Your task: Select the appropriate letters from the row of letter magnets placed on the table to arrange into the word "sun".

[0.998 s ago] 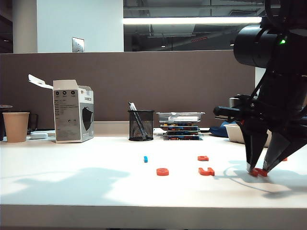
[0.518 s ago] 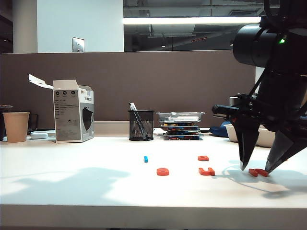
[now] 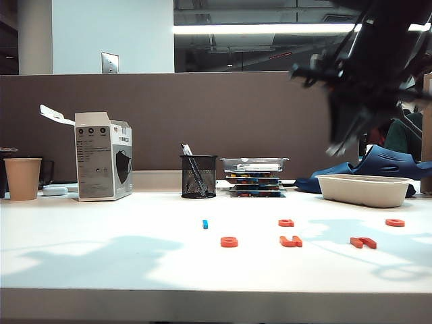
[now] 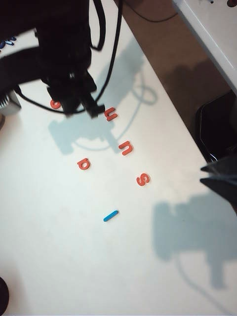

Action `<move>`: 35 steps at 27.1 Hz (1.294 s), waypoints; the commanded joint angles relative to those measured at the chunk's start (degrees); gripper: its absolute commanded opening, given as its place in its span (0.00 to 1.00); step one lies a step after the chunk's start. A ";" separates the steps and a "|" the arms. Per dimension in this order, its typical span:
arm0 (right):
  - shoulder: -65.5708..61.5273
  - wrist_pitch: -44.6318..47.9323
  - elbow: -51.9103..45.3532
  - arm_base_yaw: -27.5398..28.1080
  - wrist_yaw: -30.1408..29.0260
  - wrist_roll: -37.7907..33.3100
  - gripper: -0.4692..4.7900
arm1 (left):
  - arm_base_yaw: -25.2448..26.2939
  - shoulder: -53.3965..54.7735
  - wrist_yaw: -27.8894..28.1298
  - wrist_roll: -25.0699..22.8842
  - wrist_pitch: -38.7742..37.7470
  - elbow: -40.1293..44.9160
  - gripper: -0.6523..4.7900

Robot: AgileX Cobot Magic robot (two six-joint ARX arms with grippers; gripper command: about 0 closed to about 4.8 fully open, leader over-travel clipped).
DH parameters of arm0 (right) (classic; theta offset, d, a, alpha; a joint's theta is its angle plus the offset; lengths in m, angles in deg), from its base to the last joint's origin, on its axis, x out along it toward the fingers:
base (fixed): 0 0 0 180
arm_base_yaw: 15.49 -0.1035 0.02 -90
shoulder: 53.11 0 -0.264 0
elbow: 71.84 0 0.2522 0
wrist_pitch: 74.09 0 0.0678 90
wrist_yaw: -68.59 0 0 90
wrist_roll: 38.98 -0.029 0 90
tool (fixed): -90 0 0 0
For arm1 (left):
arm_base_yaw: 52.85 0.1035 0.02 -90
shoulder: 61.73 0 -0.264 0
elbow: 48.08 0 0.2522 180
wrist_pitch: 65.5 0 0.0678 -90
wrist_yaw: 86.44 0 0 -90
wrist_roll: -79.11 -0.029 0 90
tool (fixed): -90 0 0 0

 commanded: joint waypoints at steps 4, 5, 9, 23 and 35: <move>8.76 -2.89 0.39 1.88 7.89 7.02 0.08 | -0.04 -0.22 -0.20 -0.24 0.31 -0.22 0.11; 10.03 -3.26 0.39 2.56 8.33 7.63 0.08 | -0.04 -0.22 -0.22 -0.24 0.31 -0.22 0.11; 16.39 -5.97 0.33 8.46 8.66 11.15 0.08 | -0.04 -0.22 -0.20 -0.24 0.33 -0.22 0.11; 43.36 -8.66 -11.58 28.15 2.03 13.27 0.08 | 4.85 -0.22 -1.05 -11.87 16.33 -1.09 0.11; 59.54 -10.10 -14.40 29.55 2.19 13.29 0.08 | 37.33 -0.46 -4.22 -17.92 15.69 -17.40 0.11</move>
